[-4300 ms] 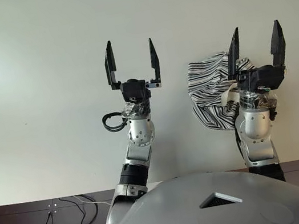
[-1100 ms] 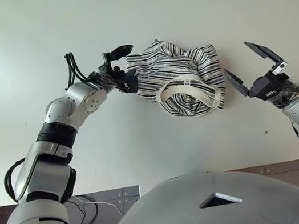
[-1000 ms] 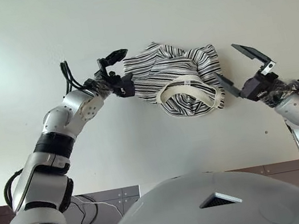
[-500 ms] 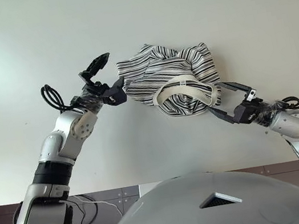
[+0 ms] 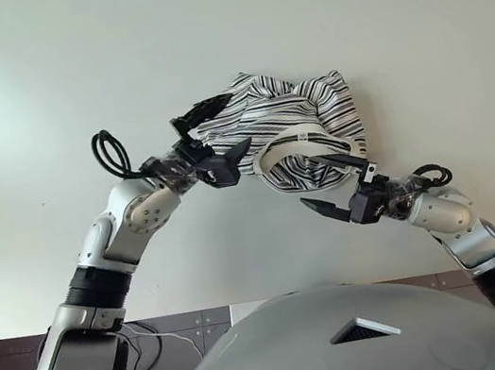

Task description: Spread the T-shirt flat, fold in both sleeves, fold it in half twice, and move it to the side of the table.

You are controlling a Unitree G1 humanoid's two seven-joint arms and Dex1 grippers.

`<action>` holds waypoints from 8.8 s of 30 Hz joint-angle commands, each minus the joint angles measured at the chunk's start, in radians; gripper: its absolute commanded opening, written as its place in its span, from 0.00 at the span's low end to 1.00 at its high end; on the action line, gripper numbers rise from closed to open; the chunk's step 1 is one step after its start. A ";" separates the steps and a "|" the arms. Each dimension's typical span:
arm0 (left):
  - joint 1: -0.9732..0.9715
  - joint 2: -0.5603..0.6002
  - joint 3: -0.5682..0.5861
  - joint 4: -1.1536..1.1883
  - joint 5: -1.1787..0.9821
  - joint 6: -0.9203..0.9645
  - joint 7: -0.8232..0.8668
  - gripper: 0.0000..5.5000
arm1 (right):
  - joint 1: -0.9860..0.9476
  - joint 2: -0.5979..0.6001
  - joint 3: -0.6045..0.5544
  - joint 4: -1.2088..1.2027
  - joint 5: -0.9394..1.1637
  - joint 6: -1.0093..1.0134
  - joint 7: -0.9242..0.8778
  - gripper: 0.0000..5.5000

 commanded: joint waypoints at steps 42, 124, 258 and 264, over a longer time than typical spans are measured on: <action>0.253 0.353 -0.053 0.333 -0.169 -0.282 -0.205 0.82 | -0.540 0.038 -0.412 0.912 0.295 -0.168 -0.057 0.66; 0.330 0.069 0.205 -0.030 -0.476 -0.251 -0.275 0.82 | -0.603 -0.150 0.050 0.566 -0.464 -0.209 -0.307 0.24; 0.321 0.234 0.023 0.275 -0.475 -0.382 -0.517 0.02 | -0.032 -0.278 -0.119 0.155 0.157 -0.105 0.353 0.02; 0.432 0.320 0.118 0.193 -0.321 -0.307 -0.412 0.19 | 0.039 -0.358 -0.212 0.041 0.163 -0.024 0.324 0.16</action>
